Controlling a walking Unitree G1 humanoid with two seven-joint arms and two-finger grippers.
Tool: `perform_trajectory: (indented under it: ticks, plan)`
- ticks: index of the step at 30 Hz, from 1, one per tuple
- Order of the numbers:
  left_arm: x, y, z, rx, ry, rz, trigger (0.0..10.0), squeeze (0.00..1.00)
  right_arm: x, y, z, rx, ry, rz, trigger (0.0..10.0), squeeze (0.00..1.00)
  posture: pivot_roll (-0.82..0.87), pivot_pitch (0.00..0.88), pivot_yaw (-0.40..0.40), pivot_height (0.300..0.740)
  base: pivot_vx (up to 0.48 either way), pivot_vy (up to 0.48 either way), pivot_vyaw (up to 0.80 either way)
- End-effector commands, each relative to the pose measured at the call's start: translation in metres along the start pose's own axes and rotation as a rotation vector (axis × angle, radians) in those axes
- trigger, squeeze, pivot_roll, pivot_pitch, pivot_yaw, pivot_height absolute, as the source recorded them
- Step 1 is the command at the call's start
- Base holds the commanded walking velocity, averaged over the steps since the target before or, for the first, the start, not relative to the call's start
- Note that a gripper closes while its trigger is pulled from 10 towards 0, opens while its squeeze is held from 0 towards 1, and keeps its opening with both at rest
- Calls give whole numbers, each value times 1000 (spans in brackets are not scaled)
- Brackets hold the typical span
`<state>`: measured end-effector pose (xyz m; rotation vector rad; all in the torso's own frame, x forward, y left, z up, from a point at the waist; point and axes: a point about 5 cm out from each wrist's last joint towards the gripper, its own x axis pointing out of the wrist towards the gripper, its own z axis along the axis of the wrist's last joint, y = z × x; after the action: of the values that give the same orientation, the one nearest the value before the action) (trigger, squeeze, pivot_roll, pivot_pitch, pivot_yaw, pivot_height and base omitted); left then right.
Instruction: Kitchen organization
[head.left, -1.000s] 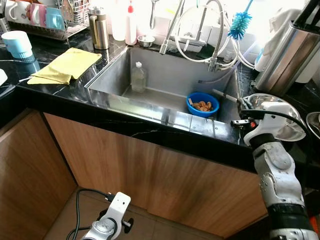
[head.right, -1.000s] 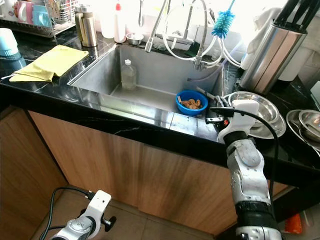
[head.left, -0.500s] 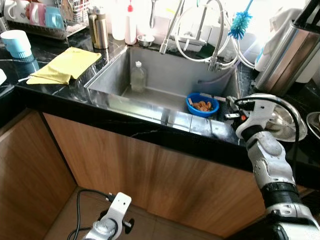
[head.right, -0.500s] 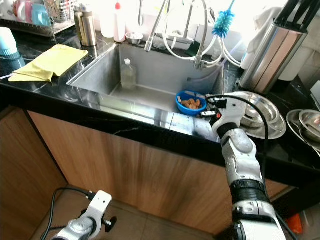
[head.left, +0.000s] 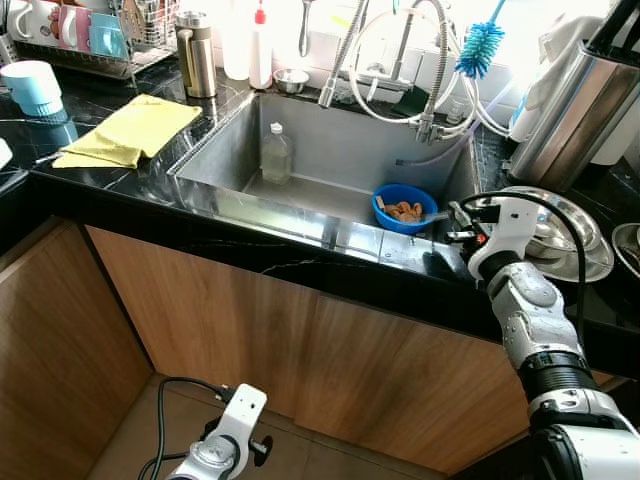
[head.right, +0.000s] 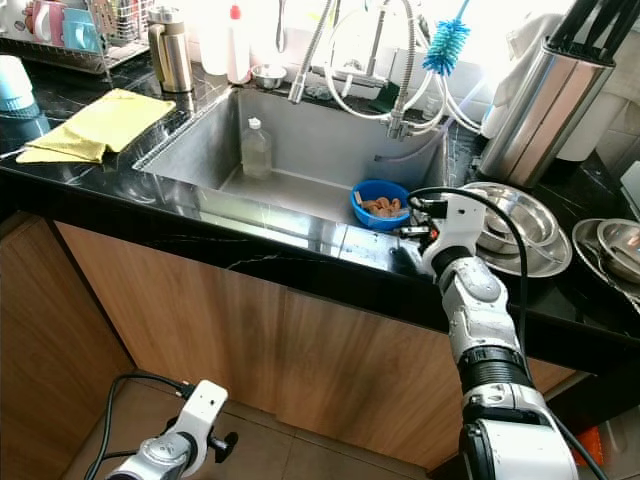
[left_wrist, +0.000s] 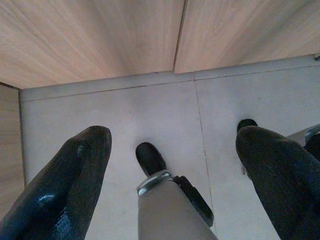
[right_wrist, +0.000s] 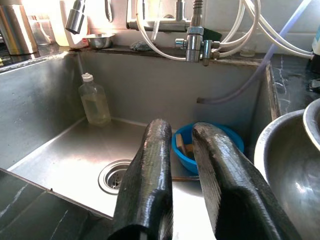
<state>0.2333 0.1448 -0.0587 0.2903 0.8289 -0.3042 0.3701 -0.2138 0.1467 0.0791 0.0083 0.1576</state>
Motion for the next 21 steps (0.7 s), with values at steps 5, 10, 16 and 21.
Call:
perform_trajectory:
  ticks: [5,10,16,21]
  plan:
    - [1,1,4,-6,-10,-2,10000,0,3,-2,10,-27,-39,-10,10000,435,150,55,-127,740,0,0,0]
    - [0,2,2,-6,-7,-1,10000,0,3,-1,18,-84,-82,-39,10000,0,150,56,-127,740,0,0,0]
    - [0,2,1,-6,-6,0,10000,0,2,2,28,-151,-138,-67,10000,0,151,56,-127,740,0,0,0]
    - [0,1,1,-7,-6,2,10000,0,-23,6,46,-250,-291,-161,10000,0,148,56,-128,740,0,0,0]
